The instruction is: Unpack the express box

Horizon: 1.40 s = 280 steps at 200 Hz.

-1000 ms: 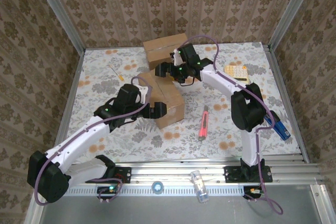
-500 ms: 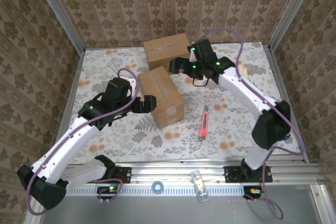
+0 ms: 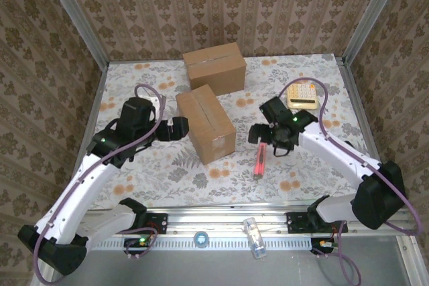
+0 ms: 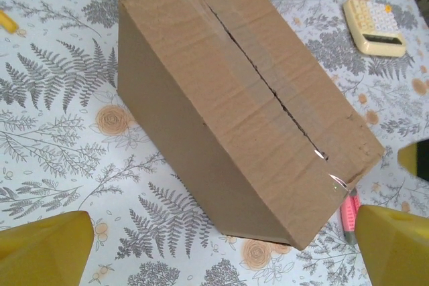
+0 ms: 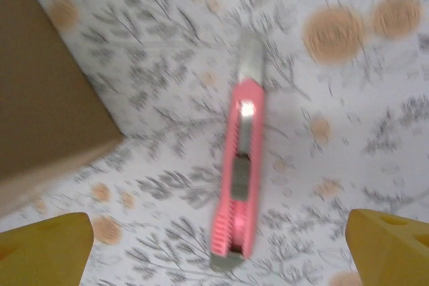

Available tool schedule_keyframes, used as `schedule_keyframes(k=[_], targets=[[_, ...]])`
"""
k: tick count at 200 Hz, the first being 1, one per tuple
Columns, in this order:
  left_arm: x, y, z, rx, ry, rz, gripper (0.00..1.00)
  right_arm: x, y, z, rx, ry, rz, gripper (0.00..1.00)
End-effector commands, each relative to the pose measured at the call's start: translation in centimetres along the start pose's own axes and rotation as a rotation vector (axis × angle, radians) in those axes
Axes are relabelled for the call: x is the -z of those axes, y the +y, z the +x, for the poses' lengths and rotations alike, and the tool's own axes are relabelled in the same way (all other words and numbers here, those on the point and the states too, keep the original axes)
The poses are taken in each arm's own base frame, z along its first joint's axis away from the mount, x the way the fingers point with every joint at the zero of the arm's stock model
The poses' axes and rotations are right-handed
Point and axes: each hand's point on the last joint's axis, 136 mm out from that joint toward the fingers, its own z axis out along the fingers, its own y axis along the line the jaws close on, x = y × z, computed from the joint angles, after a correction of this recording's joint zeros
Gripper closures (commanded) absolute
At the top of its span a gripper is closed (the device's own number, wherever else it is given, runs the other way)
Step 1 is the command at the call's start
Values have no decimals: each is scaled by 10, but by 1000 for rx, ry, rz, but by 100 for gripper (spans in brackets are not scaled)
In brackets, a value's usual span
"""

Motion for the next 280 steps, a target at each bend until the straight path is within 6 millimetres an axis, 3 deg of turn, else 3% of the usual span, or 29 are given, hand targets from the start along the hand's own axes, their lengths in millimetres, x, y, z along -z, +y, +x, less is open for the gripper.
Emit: schedule_keyframes(k=[1, 36, 114, 174, 280], targets=[[9, -3, -3, -37, -6, 18, 0, -13, -20, 28, -60, 28, 80, 6], [10, -3, 0, -35, 3, 22, 0, -39, -18, 56, -62, 81, 102, 12], [8, -3, 6, -45, 27, 29, 0, -81, -2, 83, -41, 171, 159, 25], [7, -4, 9, -52, 40, 31, 0, -98, -8, 96, -57, 196, 189, 39], [8, -17, 8, -65, 50, 97, 1, -109, -9, 96, -52, 192, 198, 64]])
